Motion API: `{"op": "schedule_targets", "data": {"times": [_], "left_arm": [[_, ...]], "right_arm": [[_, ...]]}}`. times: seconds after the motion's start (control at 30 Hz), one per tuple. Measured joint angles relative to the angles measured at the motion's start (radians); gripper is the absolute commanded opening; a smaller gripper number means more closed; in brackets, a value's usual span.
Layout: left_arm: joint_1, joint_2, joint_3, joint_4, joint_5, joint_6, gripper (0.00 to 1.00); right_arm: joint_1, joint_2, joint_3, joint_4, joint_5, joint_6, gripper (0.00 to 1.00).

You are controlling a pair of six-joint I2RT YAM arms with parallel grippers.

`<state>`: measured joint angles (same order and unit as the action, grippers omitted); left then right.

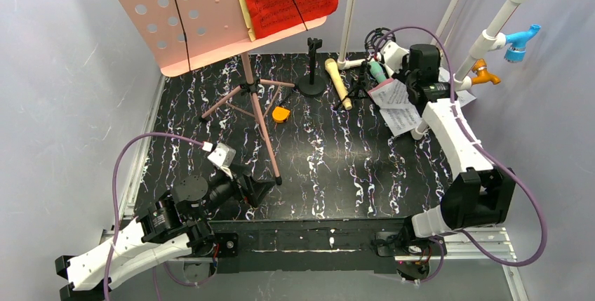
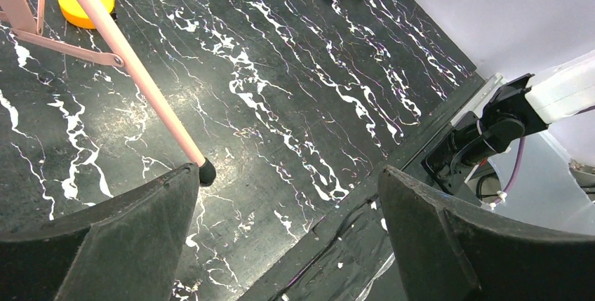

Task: Pack up the instrument practice props
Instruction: Place the sheet music at the center of the board.

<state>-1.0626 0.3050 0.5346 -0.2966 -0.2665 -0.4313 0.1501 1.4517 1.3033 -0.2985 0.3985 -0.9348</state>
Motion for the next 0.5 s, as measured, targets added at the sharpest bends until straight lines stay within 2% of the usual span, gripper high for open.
{"op": "schedule_targets", "data": {"times": [0.17, 0.5], "left_arm": [[0.000, 0.001, 0.000, 0.001, 0.000, 0.000, 0.98], [0.000, -0.006, 0.000, -0.004, -0.001, 0.000, 0.98]], "right_arm": [[0.000, -0.041, 0.074, -0.089, -0.071, -0.059, 0.01], [0.000, -0.034, 0.109, -0.129, -0.076, -0.127, 0.01]]}}
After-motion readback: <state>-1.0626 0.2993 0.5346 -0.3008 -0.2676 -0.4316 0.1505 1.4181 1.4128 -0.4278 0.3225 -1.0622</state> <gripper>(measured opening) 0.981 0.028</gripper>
